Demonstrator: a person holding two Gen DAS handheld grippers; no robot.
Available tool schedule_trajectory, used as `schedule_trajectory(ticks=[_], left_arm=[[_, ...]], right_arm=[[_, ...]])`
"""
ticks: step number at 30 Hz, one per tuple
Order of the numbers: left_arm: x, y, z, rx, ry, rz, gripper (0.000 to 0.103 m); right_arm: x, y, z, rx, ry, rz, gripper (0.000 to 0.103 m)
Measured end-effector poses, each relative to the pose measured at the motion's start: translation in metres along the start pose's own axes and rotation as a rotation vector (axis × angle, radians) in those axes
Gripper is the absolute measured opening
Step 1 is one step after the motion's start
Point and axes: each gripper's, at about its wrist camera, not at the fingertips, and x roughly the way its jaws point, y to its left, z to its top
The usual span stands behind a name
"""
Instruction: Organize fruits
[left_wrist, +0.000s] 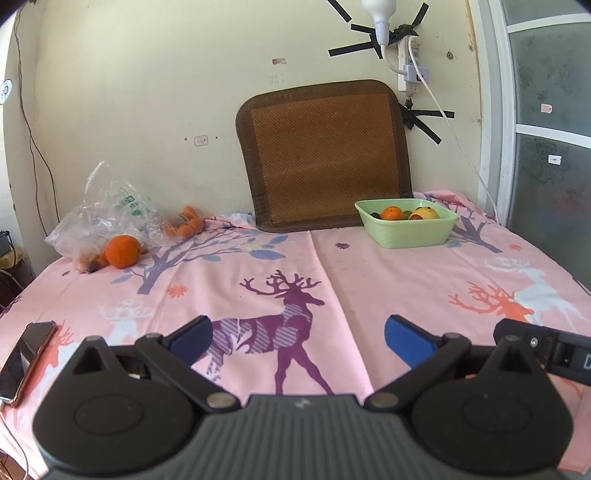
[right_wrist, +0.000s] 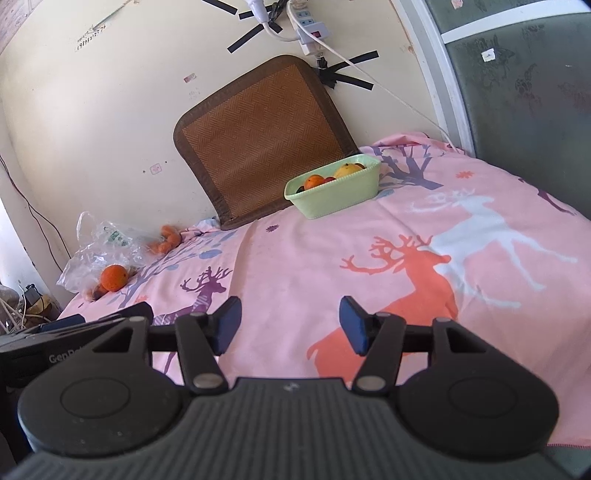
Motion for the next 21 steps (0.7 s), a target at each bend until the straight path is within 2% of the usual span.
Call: schedule_trajectory(ticks=[6,10,16,21], left_arm=[[-0.0011,-0.0005,-0.0027,-0.001,-0.002,0.007,0.103],[-0.002,0.0008,-0.0019,-0.002,0.025,-0.015,0.103],[-0.0084,0.0029,-0.0003,-0.002,-0.011,0.013,0.103],[-0.0053,0.0055,0.0002,-0.014,-0.001,0.021,0.103]], right_arm=[[0.0006,-0.0014,-0.0037,-0.009,0.011,0.009,0.061],[0.0007,-0.0013,-0.0051,-0.005,0.011,0.013,0.061],[0.0004,-0.0004,-0.006,-0.001,0.01,0.019,0.061],[0.0004,-0.0001,-0.0061,-0.001,0.014,0.02,0.061]])
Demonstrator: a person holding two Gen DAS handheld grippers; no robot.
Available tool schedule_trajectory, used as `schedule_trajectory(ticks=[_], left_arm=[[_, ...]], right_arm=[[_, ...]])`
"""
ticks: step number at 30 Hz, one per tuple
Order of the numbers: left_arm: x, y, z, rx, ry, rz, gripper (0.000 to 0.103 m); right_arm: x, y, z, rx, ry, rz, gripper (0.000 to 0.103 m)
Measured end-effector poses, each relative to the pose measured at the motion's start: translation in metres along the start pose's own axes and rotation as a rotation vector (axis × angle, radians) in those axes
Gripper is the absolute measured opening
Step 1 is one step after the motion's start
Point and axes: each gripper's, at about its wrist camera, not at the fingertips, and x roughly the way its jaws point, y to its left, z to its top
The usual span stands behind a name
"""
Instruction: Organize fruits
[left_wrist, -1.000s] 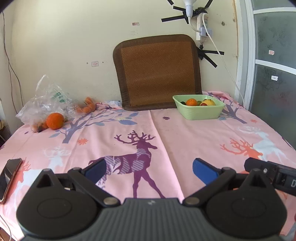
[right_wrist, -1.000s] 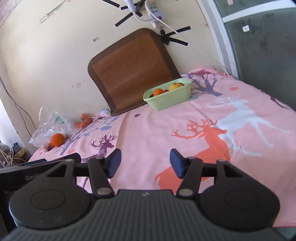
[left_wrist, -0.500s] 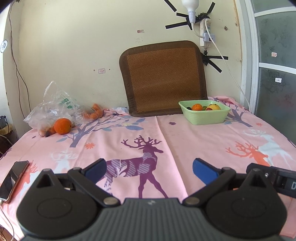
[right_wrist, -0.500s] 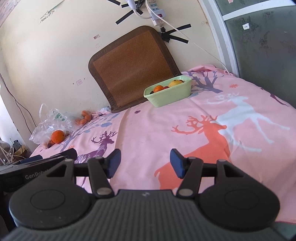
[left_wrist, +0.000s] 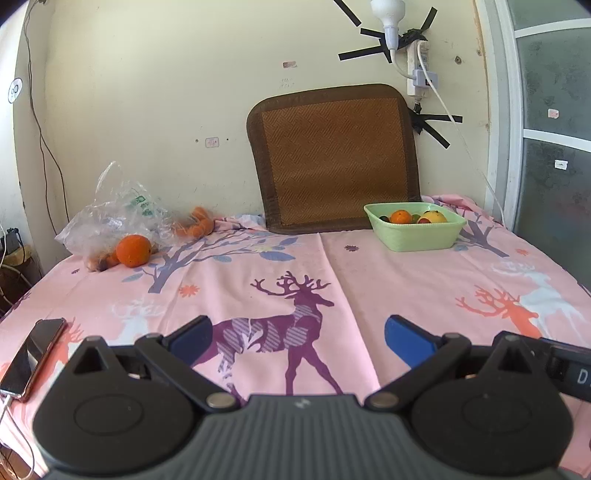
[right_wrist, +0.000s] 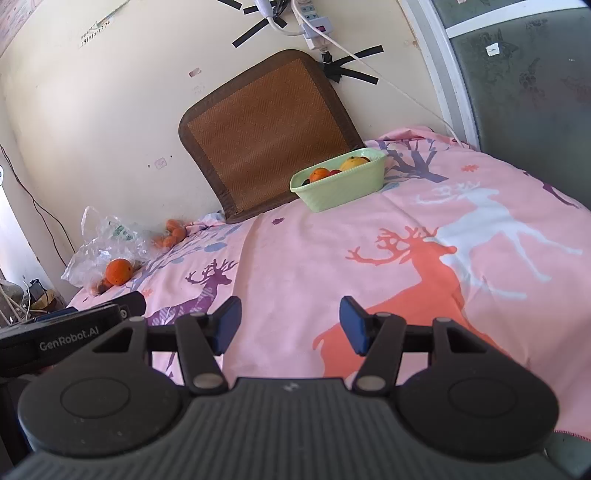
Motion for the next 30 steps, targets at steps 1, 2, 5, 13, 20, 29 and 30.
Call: schedule_trajectory(ticks=[1,2,5,13,20,29,30], left_arm=[[0.0005,0.0,-0.0003,0.0,0.001,0.003,0.103],[0.0008,0.0,-0.0006,0.001,0.002,0.004,0.103],[0.0011,-0.0007,-0.0016,0.007,0.004,0.005,0.103],[0.0021,-0.003,-0.0043,0.026,0.007,0.02,0.103],[0.002,-0.0041,-0.0056,0.041,0.0,0.03,0.103],[0.0028,-0.0064,-0.0063,0.066,0.0,0.057,0.103],[0.0023,-0.0058,-0.006,0.064,-0.003,0.059,0.103]], right_arm=[[0.0001,0.0001,-0.0002,0.001,0.001,0.0,0.061],[0.0,0.0001,-0.0004,0.001,0.001,0.0,0.061],[0.0003,-0.0001,-0.0007,0.002,0.001,0.0,0.061],[0.0003,-0.0009,-0.0015,0.004,-0.001,-0.002,0.062],[-0.0002,-0.0016,-0.0028,0.011,-0.003,-0.004,0.066],[0.0003,-0.0022,-0.0023,0.019,0.001,-0.002,0.066],[0.0003,-0.0022,-0.002,0.019,0.001,-0.002,0.066]])
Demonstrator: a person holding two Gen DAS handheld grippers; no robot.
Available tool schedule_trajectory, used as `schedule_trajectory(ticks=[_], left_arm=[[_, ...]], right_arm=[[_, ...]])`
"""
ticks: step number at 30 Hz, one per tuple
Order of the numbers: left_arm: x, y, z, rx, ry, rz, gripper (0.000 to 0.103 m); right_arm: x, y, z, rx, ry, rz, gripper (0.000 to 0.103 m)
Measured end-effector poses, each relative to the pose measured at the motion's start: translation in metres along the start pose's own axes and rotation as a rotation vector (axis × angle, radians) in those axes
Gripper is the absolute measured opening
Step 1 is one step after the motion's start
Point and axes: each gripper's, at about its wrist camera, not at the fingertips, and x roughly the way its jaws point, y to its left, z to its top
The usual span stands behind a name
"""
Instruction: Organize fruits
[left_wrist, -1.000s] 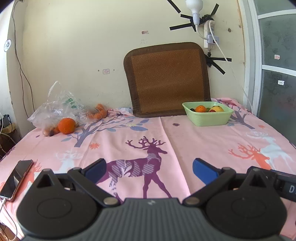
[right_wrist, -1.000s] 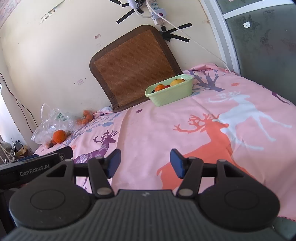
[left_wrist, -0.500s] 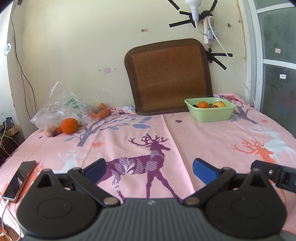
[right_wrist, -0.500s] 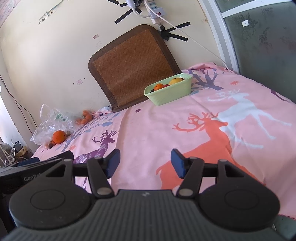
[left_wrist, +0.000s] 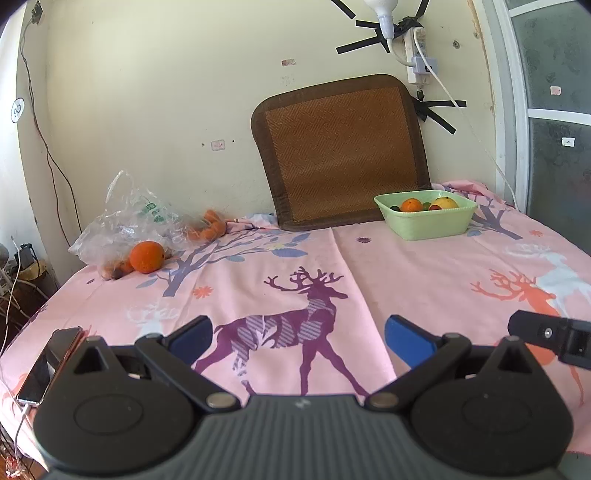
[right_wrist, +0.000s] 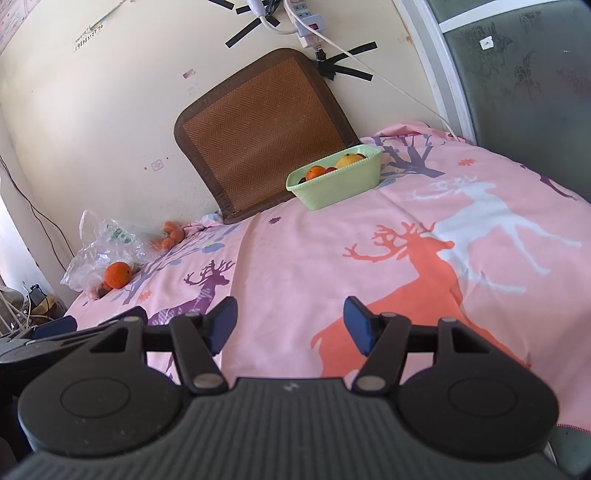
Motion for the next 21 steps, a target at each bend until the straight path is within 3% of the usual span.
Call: schedule_trajectory(ticks=[21], left_arm=[[-0.0095,0.0012,0.0014,-0.006,-0.054,-0.005,0.103]], right_arm=[[-0.0002,0.0005,0.0001,0.003,0.0,-0.002,0.066]])
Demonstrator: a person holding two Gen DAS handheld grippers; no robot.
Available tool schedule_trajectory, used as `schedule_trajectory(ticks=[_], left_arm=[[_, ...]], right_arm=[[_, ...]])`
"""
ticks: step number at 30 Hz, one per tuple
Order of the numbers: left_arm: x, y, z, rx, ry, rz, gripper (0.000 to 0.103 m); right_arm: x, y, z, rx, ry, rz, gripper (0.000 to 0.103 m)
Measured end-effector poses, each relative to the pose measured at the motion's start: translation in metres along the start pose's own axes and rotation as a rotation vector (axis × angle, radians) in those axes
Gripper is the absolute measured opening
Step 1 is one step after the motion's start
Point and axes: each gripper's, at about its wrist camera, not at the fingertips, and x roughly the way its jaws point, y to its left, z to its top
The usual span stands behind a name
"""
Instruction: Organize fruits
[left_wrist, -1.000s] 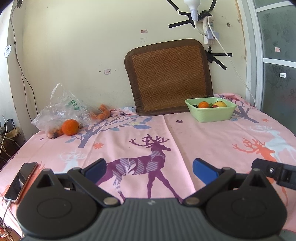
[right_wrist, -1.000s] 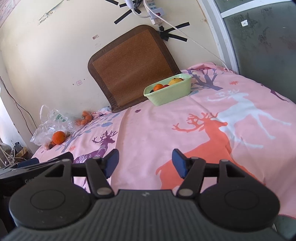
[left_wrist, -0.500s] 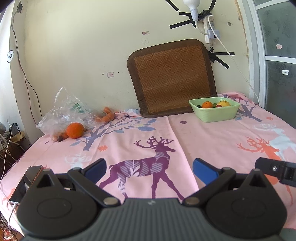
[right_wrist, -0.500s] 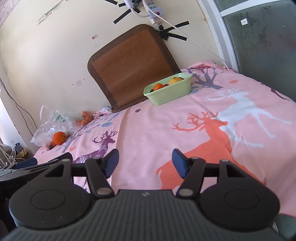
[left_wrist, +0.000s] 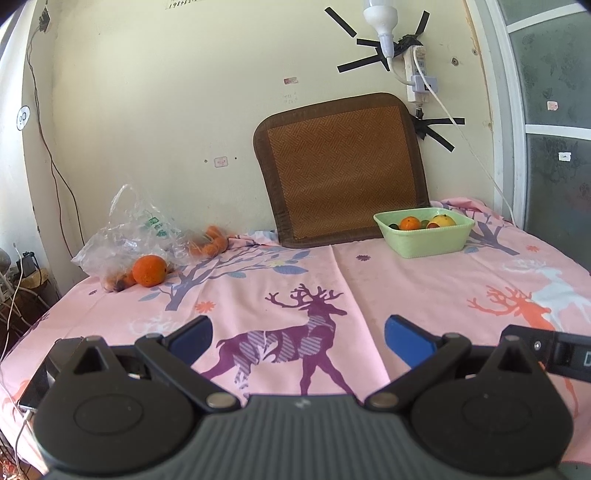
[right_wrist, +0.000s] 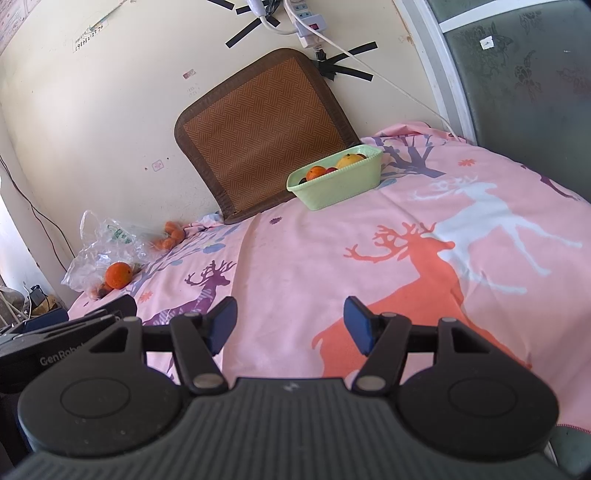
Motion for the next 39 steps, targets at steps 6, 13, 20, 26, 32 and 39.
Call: schedule_trajectory(ticks=[6,13,20,26,32,39], left_arm=[[0.0013,-0.0009,-0.0014,0.002,0.015,-0.008,0.103],[0.0046,-0.0023,-0.0034,-0.001,0.049,-0.025,0.103],[0.0048,-0.0043,-0.0056,0.006,0.067,-0.038,0.103],[0.0042,-0.0049,-0.0063,0.007,0.074,-0.042,0.103],[0.004,-0.0052,-0.0063,0.008,0.078,-0.048,0.103],[0.0034,-0.0053,-0.006,0.007,0.083,-0.054,0.103]], right_arm=[[0.0003,-0.0007,0.0004,0.0,0.001,0.001,0.066],[0.0002,-0.0007,0.0005,0.003,0.001,0.0,0.066],[0.0,-0.0013,0.0002,0.004,0.002,0.0,0.067],[-0.0002,-0.0012,-0.0002,0.004,0.002,0.001,0.067],[0.0001,-0.0016,0.0002,0.004,0.002,0.001,0.067],[0.0001,-0.0017,-0.0003,0.005,0.003,0.0,0.067]])
